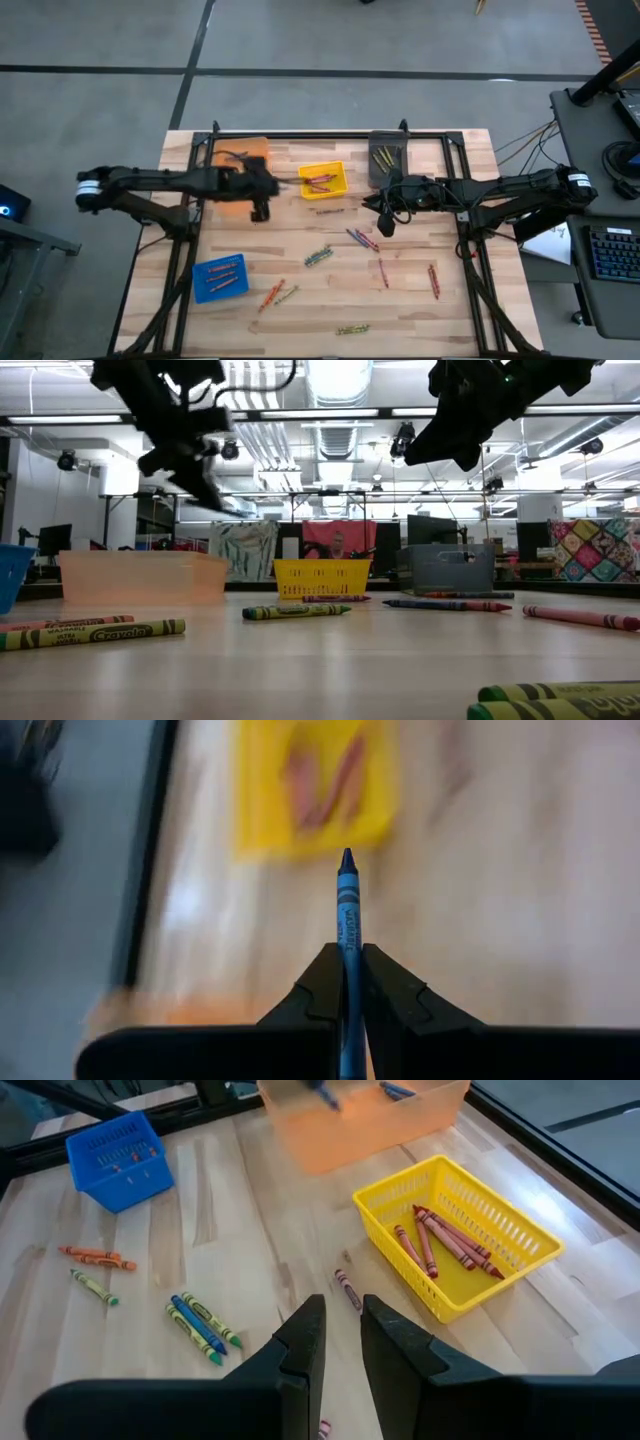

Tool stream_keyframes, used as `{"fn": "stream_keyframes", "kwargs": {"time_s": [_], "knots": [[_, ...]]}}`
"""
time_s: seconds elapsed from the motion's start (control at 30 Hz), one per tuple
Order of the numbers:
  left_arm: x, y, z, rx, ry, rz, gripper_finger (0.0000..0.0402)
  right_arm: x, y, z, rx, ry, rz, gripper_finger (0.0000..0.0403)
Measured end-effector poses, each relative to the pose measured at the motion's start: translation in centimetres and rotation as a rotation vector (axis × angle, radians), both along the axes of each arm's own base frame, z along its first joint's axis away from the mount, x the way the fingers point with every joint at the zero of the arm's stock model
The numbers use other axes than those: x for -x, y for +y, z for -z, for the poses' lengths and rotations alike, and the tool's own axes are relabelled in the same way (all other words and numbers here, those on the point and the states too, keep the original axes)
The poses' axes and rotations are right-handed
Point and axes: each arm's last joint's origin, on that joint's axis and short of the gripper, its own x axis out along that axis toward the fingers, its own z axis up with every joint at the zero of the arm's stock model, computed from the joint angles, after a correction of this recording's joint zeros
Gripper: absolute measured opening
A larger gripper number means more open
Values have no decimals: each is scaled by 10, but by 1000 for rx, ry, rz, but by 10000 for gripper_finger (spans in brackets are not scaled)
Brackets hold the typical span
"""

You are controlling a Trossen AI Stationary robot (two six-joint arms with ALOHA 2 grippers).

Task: Sort crayons
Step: Put the blue crayon into the orange bin

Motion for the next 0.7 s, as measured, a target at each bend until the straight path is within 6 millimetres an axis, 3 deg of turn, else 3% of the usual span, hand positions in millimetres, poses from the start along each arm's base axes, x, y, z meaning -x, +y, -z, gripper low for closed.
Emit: {"fn": "stream_keyframes", "kwargs": {"time_s": [0.2,0.37,0.7], "knots": [[34,45,3,25,165,-206,0,0,0,0,0,-5,0,57],[52,78,15,59,294,-313,0,0,0,0,0,-5,1,57],[51,118,45,140,479,-350,0,0,0,-1,-8,-8,8,57]]}}
